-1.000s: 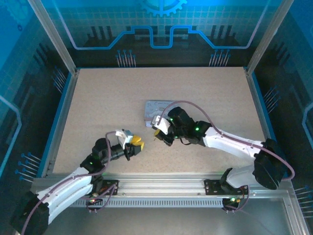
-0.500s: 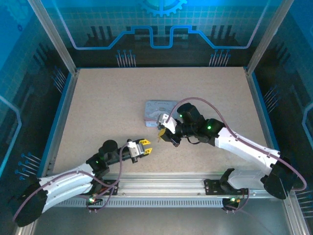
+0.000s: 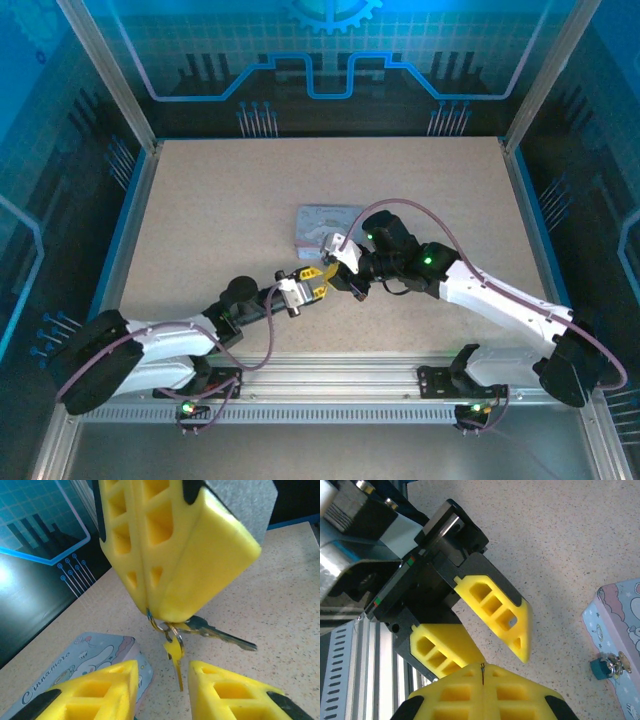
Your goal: Unlock the padlock with the key
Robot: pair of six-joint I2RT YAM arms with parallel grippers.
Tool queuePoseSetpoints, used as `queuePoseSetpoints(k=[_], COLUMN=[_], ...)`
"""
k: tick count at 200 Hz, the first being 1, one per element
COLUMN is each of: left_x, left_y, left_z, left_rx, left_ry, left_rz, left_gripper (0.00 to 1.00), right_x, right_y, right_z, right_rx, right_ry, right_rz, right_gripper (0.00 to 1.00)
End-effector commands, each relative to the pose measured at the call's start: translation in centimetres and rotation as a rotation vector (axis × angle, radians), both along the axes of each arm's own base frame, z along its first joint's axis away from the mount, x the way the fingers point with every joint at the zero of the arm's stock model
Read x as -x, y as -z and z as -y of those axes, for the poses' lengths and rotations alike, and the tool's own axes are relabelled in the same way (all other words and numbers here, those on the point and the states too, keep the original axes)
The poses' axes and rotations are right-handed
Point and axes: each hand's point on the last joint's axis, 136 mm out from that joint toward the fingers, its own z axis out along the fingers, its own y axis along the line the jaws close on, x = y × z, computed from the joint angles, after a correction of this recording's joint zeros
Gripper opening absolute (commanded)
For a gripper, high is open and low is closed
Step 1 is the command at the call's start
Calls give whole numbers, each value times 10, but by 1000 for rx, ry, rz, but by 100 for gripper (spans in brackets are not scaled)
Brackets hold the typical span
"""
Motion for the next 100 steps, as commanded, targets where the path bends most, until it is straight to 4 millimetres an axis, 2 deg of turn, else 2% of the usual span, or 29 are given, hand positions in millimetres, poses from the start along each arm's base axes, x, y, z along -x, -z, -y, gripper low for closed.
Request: queuePoseSetpoints(k=[1, 40, 61, 92, 100], left_x=[-4, -3, -1, 1, 1], left_y=[-33, -31, -26, -21, -20], left_z=[6, 2, 2, -1, -2], left_rx=[80, 65, 35, -41, -70], left_ry=[-3, -11, -4, -3, -5], left_rz=[97, 102, 99, 139, 160], left_gripper=[31, 18, 0, 0, 0], right_x=[1, -2, -2, -1, 0], right_y=[-12, -11, -10, -12, -14], right_z=[-1, 3, 2, 3, 5], right_rx=[-22, -14, -16, -25, -28], right_ry=[-3, 10, 8, 13, 20], right_rz=[-4, -1, -6, -23, -26], right_gripper=[0, 0, 0, 0, 8])
